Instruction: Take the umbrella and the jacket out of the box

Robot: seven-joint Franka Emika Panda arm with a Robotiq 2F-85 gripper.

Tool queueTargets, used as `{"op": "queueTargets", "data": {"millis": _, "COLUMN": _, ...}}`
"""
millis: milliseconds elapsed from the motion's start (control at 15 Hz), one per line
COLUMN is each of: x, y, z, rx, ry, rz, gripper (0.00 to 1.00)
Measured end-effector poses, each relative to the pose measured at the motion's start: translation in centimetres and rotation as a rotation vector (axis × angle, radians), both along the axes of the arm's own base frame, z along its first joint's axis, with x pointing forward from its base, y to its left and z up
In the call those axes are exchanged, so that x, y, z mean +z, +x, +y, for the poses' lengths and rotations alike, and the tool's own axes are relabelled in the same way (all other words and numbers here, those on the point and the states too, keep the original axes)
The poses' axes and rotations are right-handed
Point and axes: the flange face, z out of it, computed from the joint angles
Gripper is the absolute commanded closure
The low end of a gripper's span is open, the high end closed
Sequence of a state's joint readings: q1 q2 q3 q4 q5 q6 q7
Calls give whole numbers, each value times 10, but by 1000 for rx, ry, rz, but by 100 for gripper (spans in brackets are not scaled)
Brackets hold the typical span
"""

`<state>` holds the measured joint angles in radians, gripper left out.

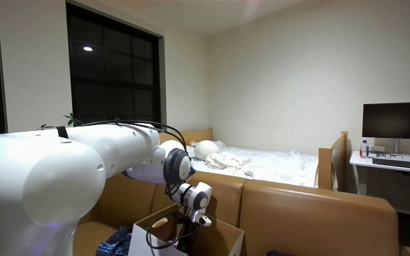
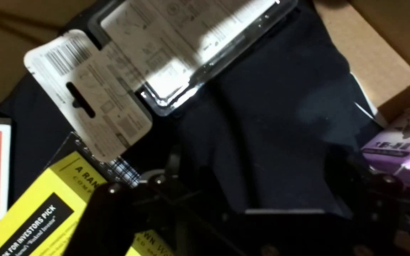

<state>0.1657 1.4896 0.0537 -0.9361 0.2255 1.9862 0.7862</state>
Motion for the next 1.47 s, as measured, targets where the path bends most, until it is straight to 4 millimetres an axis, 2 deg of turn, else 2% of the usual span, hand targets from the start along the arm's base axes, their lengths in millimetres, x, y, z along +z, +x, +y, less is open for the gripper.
{"op": "queueTargets", "data": {"millis": 267, "x": -6, "y": -2, "z": -4, "rx": -13, "ry": 1, "rz": -10, "gripper": 0}}
{"op": "queueTargets", "data": {"millis": 933, "x": -26, "y": -17, "z": -44, "rx": -157, "ry": 35, "rz": 63, "gripper": 0}}
{"op": "queueTargets", "data": {"millis": 1333, "x": -39, "y": -32, "z": -49, "rx": -265, "ry": 71, "rz": 126, "gripper": 0}}
{"op": "queueTargets", "data": {"millis": 1467, "x": -40, "y": -32, "z": -56, "rx": -309, "ry": 89, "rz": 129, "gripper": 0}}
